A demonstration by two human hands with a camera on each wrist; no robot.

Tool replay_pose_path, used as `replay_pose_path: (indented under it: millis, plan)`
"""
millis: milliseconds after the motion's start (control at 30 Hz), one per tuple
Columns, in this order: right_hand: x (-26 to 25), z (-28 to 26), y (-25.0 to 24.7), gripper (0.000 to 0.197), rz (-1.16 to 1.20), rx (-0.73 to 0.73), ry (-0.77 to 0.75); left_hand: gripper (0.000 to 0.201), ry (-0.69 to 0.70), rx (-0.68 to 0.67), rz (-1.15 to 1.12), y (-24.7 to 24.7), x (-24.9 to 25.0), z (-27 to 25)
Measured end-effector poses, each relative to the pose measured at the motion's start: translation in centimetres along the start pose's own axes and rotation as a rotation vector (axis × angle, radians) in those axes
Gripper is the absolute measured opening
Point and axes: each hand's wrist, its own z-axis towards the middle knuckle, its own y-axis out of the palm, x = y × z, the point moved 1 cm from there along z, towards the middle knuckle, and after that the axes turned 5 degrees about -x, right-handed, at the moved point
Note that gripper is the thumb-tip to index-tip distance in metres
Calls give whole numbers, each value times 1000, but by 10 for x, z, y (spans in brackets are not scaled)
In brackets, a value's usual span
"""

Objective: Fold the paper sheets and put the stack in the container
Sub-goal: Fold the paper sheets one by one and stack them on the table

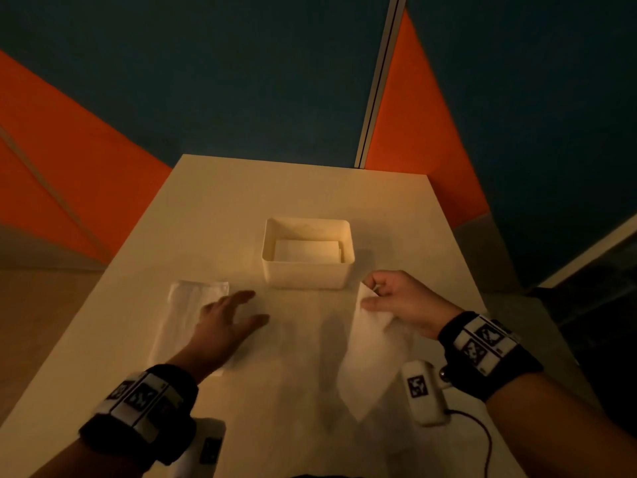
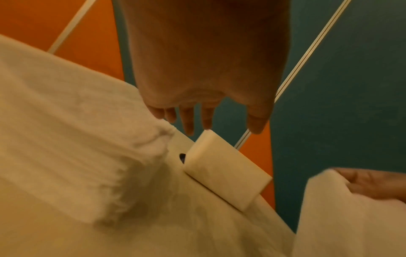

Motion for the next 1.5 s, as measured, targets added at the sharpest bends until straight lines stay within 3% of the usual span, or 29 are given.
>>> replay_pose_path:
  millis: [100,167,267,400,500,600,733,867,933,1033,1133,1267,1333,1400,1500]
  plan:
    - [-12,0,14,11,187,96,-90,104,-86,-245,-324,14,24,-7]
    - [-18,-1,20,10,292,146,-126,103,-99,-387,-347,19,36,-10]
    - [-23,-2,26,9,420,189,-175,71,-46,-508,-517,24,47,-10]
    - [-19,-2,27,14,548,206,-185,80,52,-386,-885,19,58,-4]
    - [-13,-4,23,25,601,172,-175,64,170,-288,-1001,12,65,-1]
    - [-7,-3,20,32,686,169,-168,31,224,-240,-1022,7,72,-3]
    - [-4,-3,18,28,726,156,-124,26,246,-251,-972,5,72,-2]
    - [-6,-7,13,49,871,32,-68,22,224,-238,-942,4,72,-2]
    - [-9,-9,12,48,780,44,-55,30,225,-252,-905,1,73,-4]
    - [-13,-10,15,12,496,88,-127,39,215,-341,-894,-5,74,-7]
    - [-12,-9,17,34,352,-22,-168,47,227,-436,-838,-9,73,-8]
    - [-19,-7,29,43,137,-185,-180,22,290,-599,-582,-1,74,-16]
    - [-19,-4,35,39,30,-209,-177,37,274,-630,-447,4,69,-17]
    - [-18,-1,36,31,-21,-161,-130,42,232,-582,-437,2,60,-19]
    - [-1,7,23,23,-189,-32,-18,39,156,-316,-591,-15,37,-17]
